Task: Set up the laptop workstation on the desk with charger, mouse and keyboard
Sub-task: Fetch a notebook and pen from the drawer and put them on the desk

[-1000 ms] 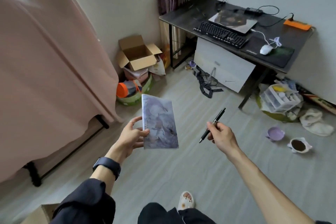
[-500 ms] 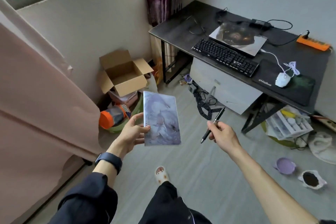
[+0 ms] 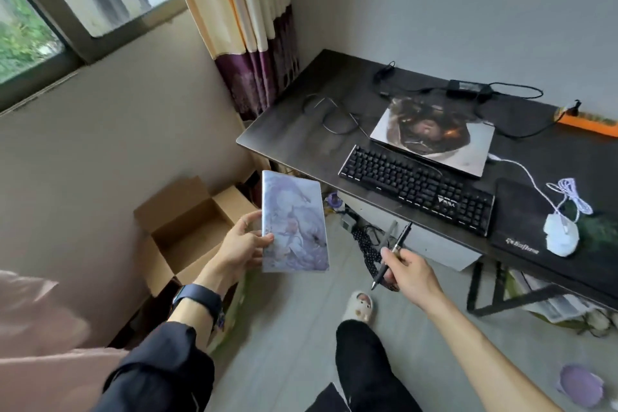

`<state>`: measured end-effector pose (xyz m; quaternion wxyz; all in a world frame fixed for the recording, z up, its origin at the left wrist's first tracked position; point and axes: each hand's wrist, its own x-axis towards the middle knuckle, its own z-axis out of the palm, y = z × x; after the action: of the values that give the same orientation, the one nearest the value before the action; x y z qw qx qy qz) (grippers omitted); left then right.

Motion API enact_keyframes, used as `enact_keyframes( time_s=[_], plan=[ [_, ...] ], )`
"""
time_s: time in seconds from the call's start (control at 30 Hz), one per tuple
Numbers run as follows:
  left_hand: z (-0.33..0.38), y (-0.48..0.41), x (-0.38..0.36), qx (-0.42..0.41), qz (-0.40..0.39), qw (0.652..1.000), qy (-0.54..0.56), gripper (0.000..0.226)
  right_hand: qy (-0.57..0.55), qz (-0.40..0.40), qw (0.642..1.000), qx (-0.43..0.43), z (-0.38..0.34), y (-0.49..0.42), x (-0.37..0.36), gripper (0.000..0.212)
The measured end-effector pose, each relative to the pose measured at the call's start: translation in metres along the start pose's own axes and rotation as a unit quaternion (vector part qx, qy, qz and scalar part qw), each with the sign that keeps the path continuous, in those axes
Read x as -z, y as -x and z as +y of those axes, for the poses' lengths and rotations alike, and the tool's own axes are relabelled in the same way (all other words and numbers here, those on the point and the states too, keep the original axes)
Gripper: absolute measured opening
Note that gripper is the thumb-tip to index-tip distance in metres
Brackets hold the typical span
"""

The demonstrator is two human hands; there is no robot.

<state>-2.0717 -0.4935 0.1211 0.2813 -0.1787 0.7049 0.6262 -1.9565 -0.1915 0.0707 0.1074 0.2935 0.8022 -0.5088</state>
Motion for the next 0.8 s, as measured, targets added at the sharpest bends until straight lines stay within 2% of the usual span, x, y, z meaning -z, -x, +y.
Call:
enact_keyframes(
  time_s=[0.13, 0.33, 0.67, 0.8],
  plan=[
    [0.053, -0.088, -0.013, 0.015, 0.023, 1.000, -0.009, 0.048, 0.007, -0.021, 1.000, 0.001, -0.042, -0.103, 0.004, 0.045],
    [0.119, -0.189, -0.026, 0.054, 0.040, 0.994, -0.086, 0.047, 0.028, -0.041, 0.999, -0.007, -0.105, -0.213, 0.013, 0.041],
    [0.167, -0.342, -0.034, 0.131, -0.011, 0.979, -0.159, 0.053, -0.003, -0.009, 0.995, -0.098, -0.146, -0.316, -0.009, 0.043],
    [0.191, -0.411, -0.027, 0.126, -0.034, 0.974, -0.184, 0.050, -0.010, 0.009, 0.990, -0.141, -0.163, -0.343, -0.031, 0.046]
  ],
)
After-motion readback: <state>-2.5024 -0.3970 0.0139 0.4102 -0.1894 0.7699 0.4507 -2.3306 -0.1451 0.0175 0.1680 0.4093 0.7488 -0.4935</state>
